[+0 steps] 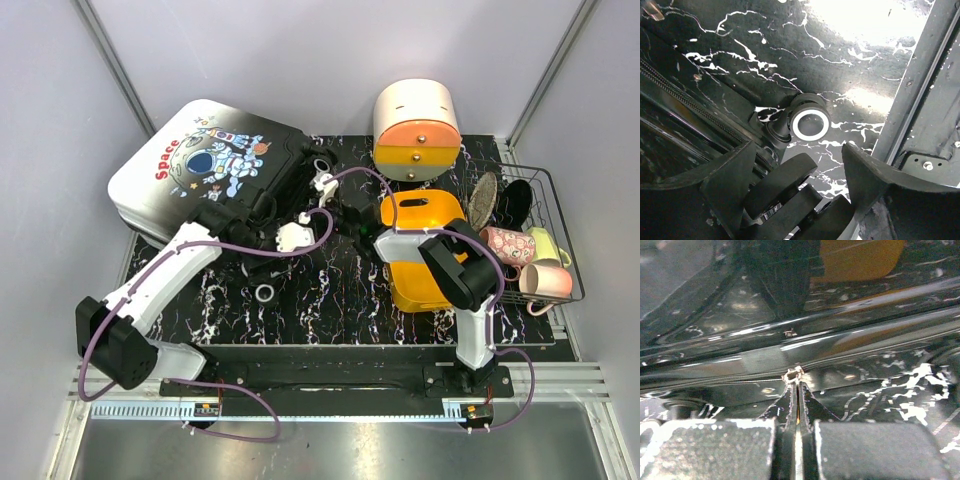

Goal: Open, take out, and arrange the luggage

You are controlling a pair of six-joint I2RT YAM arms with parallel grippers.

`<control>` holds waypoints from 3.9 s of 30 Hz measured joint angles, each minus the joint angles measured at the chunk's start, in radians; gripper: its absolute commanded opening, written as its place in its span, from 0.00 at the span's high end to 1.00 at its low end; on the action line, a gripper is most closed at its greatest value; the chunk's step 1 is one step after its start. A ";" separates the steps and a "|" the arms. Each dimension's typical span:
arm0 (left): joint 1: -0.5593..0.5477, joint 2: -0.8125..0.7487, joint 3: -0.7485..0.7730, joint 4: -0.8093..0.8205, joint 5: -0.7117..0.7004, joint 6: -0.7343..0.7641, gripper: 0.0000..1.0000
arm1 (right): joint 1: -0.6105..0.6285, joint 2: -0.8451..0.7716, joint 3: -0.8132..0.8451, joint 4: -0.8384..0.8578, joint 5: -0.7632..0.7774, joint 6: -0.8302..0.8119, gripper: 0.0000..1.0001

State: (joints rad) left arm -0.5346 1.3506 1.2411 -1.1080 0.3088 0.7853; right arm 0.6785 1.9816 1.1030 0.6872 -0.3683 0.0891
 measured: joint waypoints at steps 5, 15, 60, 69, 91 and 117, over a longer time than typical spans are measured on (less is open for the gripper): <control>0.037 -0.035 -0.015 -0.041 0.010 0.014 0.27 | -0.070 0.000 0.003 0.027 0.011 -0.070 1.00; 0.120 -0.060 -0.024 -0.105 -0.005 0.076 0.27 | -0.209 0.069 0.101 0.031 0.027 -0.113 1.00; 0.338 -0.119 -0.135 -0.085 -0.127 0.441 0.27 | -0.262 0.387 0.512 0.109 -0.196 0.058 1.00; 0.340 -0.098 -0.100 -0.138 -0.108 0.420 0.04 | -0.262 0.427 0.551 0.135 -0.156 0.054 0.66; 0.557 -0.117 0.350 -0.011 0.076 -0.438 0.01 | -0.366 -0.068 0.667 -0.652 -0.176 -0.050 0.05; 1.070 -0.197 0.037 0.082 0.146 -0.826 0.01 | -0.142 0.248 1.138 -1.606 -0.035 -0.343 0.77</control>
State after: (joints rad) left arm 0.5354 1.1538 1.2781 -1.0260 0.4545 -0.0406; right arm 0.5362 2.2295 2.2414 -0.9184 -0.4034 -0.2535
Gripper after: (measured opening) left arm 0.988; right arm 0.537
